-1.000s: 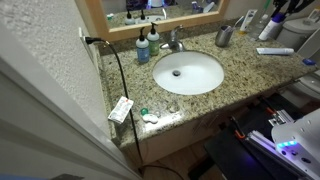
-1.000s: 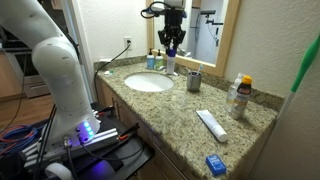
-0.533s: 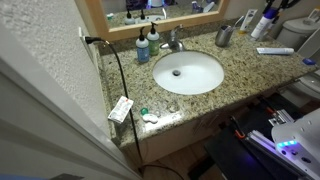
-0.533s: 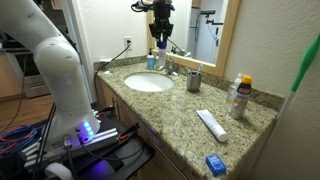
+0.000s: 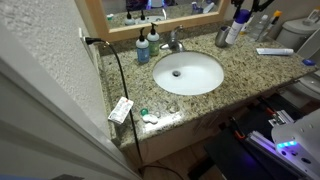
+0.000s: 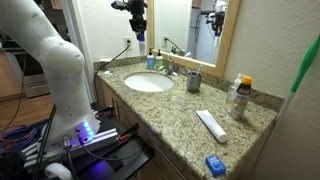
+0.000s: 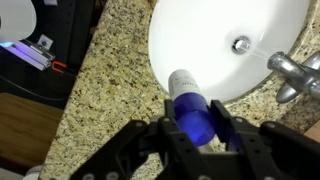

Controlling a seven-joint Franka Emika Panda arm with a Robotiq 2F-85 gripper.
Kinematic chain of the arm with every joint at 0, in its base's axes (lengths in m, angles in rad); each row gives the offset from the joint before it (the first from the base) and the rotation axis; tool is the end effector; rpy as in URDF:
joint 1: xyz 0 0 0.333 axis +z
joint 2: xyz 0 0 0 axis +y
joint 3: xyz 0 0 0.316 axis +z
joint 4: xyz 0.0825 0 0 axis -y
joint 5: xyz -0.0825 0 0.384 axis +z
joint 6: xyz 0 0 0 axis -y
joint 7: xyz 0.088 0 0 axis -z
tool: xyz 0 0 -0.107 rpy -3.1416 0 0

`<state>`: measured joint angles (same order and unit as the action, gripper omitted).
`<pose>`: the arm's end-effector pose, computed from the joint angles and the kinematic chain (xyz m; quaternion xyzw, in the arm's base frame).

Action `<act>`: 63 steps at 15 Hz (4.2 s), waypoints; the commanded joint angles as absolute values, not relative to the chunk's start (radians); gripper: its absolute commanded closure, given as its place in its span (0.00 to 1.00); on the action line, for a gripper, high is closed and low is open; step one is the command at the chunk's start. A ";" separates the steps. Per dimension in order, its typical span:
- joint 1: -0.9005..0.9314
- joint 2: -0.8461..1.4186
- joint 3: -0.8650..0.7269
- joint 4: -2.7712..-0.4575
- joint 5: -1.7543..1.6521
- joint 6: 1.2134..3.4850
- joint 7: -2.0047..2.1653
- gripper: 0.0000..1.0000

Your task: Pick up the blue bottle and place it on the left. Then pick up the small bottle with a blue cap and place it on the left

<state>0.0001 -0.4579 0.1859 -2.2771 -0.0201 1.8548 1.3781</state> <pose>0.4116 0.0844 0.5313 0.8230 -0.5657 0.0455 0.0263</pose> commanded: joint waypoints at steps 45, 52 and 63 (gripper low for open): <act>0.472 0.521 0.244 -1.515 -0.105 2.022 1.771 0.85; 0.506 0.568 0.201 -1.521 -0.132 2.052 1.792 0.85; 0.508 0.474 0.196 -1.574 -0.091 2.064 1.801 0.08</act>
<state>0.5078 0.5598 0.2023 -1.5277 -0.1087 2.0690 1.8000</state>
